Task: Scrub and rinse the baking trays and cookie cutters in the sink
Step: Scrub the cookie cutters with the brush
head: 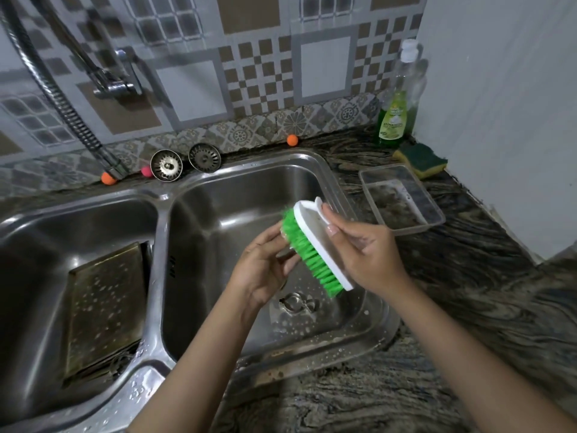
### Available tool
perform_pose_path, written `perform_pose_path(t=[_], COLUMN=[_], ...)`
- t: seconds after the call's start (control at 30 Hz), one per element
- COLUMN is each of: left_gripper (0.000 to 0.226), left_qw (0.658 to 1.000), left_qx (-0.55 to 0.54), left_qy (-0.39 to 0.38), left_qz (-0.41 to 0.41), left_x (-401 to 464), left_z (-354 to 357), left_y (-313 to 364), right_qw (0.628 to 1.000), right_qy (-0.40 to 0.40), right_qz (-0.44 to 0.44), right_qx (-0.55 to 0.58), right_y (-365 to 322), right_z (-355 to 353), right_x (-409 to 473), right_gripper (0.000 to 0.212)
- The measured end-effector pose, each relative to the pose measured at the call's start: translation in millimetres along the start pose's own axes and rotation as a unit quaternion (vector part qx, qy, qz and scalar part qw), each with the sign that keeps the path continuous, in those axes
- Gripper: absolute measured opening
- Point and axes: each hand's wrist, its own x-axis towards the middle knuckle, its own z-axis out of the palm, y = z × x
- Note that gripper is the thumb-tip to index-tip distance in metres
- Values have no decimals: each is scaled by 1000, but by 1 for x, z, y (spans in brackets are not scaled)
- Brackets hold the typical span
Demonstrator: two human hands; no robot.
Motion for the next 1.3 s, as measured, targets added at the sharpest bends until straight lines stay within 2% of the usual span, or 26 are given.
perform_pose_path(t=[0.13, 0.23, 0.3, 0.4, 0.47, 0.6, 0.77, 0.83, 0.97, 1.03, 1.07, 1.17, 1.3], left_gripper=[39, 44, 40, 32, 32, 25, 32, 22, 20, 18, 18, 22, 41], left_qw=[999, 999, 999, 999, 998, 996, 997, 996, 988, 982, 974, 925, 863], left_qx=[-39, -15, -11, -14, -28, -19, 48, 42, -2, 48, 107, 310, 468], left_qy=[18, 20, 11, 42, 54, 89, 61, 77, 136, 162, 171, 181, 166], left_qz=[-23, -40, -35, -5, 10, 0, -27, 2, 74, 90, 98, 127, 92], left_x=[-6, -10, -11, -9, -10, -11, -15, -12, -3, -3, -3, 1, 6], left_z=[-10, -7, -4, -12, -26, -51, -42, -36, -54, -65, -67, -64, -60], left_y=[0, -1, -2, 5, 12, 21, 6, 4, 26, 31, 30, 19, 1], right_qw=[998, 1000, 999, 1000, 999, 990, 998, 996, 990, 985, 983, 984, 993], right_qy=[-15, 14, 13, 5, -16, -75, 19, 9, -36, -44, -29, 37, 12], right_qz=[6, 9, 1, 18, 23, 81, 62, 83, 137, 164, 178, 174, 118], right_qx=[-56, -24, -34, -22, -20, -93, 3, 10, -23, -34, -28, 1, 23], right_y=[-2, -10, -14, -12, -1, 16, -4, -9, 13, 25, 28, 23, 8], right_z=[-11, -7, 8, 28, 31, 27, 37, 48, 54, 47, 44, 36, 33], right_x=[7, 20, 25, 17, 4, -9, 19, 20, -7, -18, -19, -12, 2], right_gripper=[33, 32, 33, 35, 35, 31, 31, 31, 31, 30, 30, 33, 30])
